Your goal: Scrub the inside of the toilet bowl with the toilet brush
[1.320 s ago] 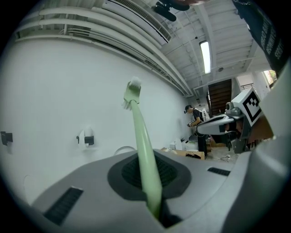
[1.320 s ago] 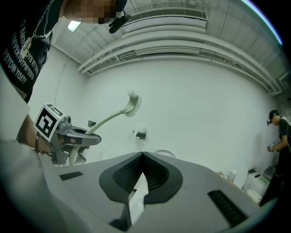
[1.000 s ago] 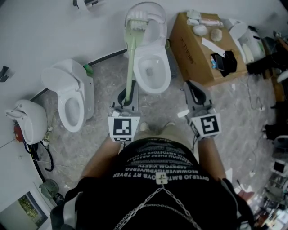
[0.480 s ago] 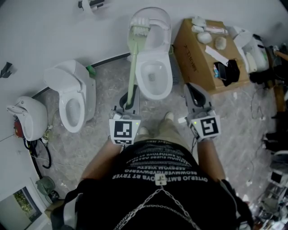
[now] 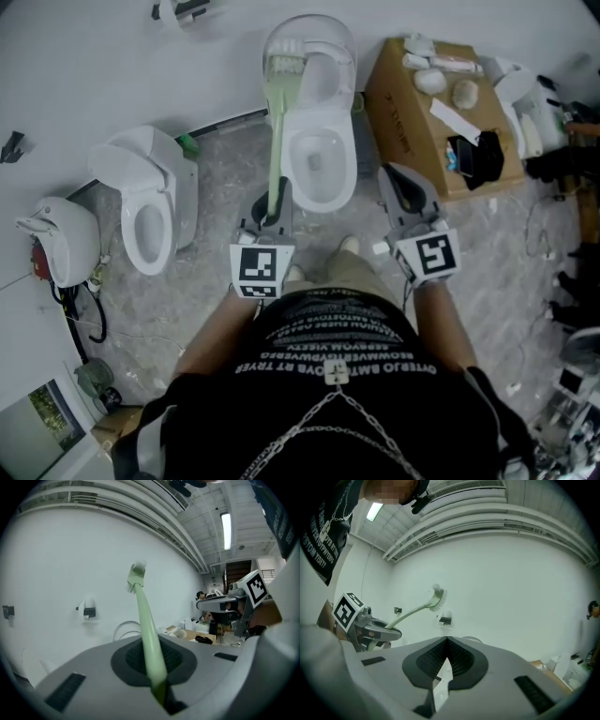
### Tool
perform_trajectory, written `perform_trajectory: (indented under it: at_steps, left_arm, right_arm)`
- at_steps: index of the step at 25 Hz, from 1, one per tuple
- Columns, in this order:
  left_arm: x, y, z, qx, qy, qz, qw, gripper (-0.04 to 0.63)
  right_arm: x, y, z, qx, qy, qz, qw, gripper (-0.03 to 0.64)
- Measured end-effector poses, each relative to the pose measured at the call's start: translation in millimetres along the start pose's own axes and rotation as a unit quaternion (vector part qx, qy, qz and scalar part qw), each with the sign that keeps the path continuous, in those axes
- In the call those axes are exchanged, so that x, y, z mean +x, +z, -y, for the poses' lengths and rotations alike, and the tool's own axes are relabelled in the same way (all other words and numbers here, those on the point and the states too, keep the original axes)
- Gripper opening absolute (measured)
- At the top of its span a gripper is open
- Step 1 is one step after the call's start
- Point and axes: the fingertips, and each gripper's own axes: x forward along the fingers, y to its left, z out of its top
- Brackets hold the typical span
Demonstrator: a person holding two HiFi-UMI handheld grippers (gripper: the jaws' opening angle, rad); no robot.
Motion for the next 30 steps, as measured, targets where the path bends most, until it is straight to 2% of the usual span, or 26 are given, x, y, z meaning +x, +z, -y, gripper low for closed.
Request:
perform_trajectory:
  at_steps: [9, 15, 22, 30]
  left_arm:
    - [59, 10, 23, -0.007, 0.019, -0.014, 0.9997, 0.002]
    - [87, 13, 39, -0.02, 0.042, -0.028, 0.9985, 0.002]
    - [108, -13, 49, -0.061, 0.075, -0.071, 0.9928, 0.002]
    - [120, -67, 65, -0.105, 0.092, -0.135, 0.9809, 0.002]
  right_arm:
    - [17, -12, 65, 0.004, 0.028, 0.005, 1.0, -0.009]
    - [37, -15, 100, 0.006, 0.067, 0.011, 0.998, -0.009]
    - [56, -28, 126, 0.015, 0.111, 0.022, 0.993, -0.009]
    - [70, -72, 148, 0.045, 0.132, 0.006, 0.99, -0.009]
